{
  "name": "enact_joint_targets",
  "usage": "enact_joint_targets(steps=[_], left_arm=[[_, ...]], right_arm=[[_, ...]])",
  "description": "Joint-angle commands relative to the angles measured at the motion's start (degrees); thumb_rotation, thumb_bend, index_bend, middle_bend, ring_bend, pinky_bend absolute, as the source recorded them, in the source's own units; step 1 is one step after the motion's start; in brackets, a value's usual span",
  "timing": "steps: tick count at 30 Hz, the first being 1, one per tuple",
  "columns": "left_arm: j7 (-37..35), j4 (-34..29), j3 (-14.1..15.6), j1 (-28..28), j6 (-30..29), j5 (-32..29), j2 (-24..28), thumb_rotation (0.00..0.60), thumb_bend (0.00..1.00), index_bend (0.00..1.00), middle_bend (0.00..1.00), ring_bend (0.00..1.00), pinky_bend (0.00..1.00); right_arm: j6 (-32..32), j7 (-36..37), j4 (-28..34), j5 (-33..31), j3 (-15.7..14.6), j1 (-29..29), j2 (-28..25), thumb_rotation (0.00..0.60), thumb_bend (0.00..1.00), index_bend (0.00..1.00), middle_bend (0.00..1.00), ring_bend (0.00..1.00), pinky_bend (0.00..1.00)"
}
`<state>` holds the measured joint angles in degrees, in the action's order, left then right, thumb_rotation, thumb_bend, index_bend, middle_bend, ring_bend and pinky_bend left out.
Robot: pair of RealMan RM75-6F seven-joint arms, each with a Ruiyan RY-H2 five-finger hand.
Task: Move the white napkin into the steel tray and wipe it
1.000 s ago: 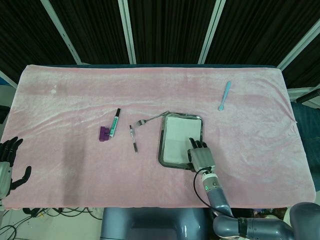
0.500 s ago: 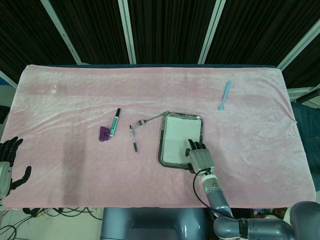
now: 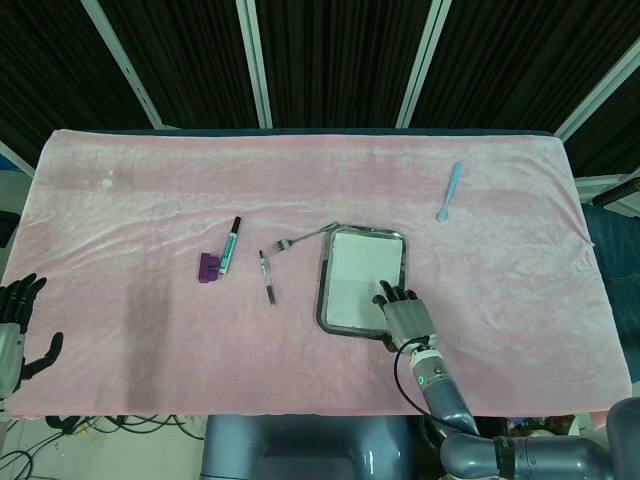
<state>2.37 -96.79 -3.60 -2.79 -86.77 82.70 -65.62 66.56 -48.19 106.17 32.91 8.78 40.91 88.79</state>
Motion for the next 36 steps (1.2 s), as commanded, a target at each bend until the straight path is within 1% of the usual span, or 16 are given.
enact_joint_targets(steps=[1, 3, 7, 11, 14, 19, 24, 33, 36], left_arm=[[-0.05, -0.02, 0.0, 0.02, -0.01, 0.0, 0.02, 0.6, 0.41, 0.09, 0.03, 0.0, 0.0], [-0.02, -0.04, 0.04, 0.01, -0.01, 0.1, 0.01, 0.6, 0.41, 0.09, 0.03, 0.0, 0.0], [-0.09, -0.04, 0.03, 0.02, -0.02, 0.08, 0.01, 0.6, 0.41, 0.09, 0.03, 0.0, 0.0], [-0.18, -0.02, -0.01, -0.06, 0.15, -0.04, 0.03, 0.6, 0.41, 0.09, 0.03, 0.0, 0.0], [-0.16, -0.01, 0.01, -0.13, 0.28, 0.0, 0.0, 0.6, 0.41, 0.09, 0.03, 0.0, 0.0], [-0.33, -0.03, -0.02, -0.16, 0.33, -0.04, 0.07, 0.6, 0.41, 0.09, 0.03, 0.0, 0.0], [-0.58, -0.11, -0.13, -0.24, 0.42, -0.16, 0.21, 0.6, 0.41, 0.09, 0.03, 0.0, 0.0], [-0.76, 0.14, -0.09, -0.37, 0.7, -0.16, 0.14, 0.6, 0.41, 0.09, 0.03, 0.0, 0.0], [-0.73, 0.1, -0.08, -0.41, 0.76, -0.19, 0.15, 0.6, 0.41, 0.09, 0.03, 0.0, 0.0]], right_arm=[[-0.97, 2.66, -1.57, 2.25, 1.1, 0.63, 0.26, 0.6, 0.28, 0.23, 0.03, 0.1, 0.16], [-2.13, 5.96, -4.44, 4.61, 2.08, 0.82, 1.1, 0.6, 0.28, 0.23, 0.03, 0.1, 0.16], [-3.95, 10.05, -8.44, 6.88, 2.81, 1.07, 2.56, 0.6, 0.28, 0.23, 0.04, 0.11, 0.16], [-5.78, 12.1, -11.78, 7.5, 2.91, 1.73, 4.05, 0.6, 0.28, 0.23, 0.07, 0.11, 0.16], [-6.81, 13.2, -13.7, 7.96, 2.83, 2.22, 5.28, 0.6, 0.28, 0.23, 0.08, 0.11, 0.17], [-7.09, 13.78, -17.73, 9.24, 2.17, 2.92, 8.11, 0.6, 0.28, 0.23, 0.08, 0.11, 0.16], [-6.59, 13.38, -20.18, 10.29, 1.5, 3.26, 9.99, 0.6, 0.28, 0.23, 0.08, 0.11, 0.16], [-6.86, 13.14, -22.55, 10.35, 1.28, 3.43, 11.59, 0.6, 0.29, 0.23, 0.08, 0.11, 0.17], [-7.64, 12.88, -22.95, 9.78, 1.3, 3.65, 11.72, 0.6, 0.31, 0.23, 0.08, 0.11, 0.16]])
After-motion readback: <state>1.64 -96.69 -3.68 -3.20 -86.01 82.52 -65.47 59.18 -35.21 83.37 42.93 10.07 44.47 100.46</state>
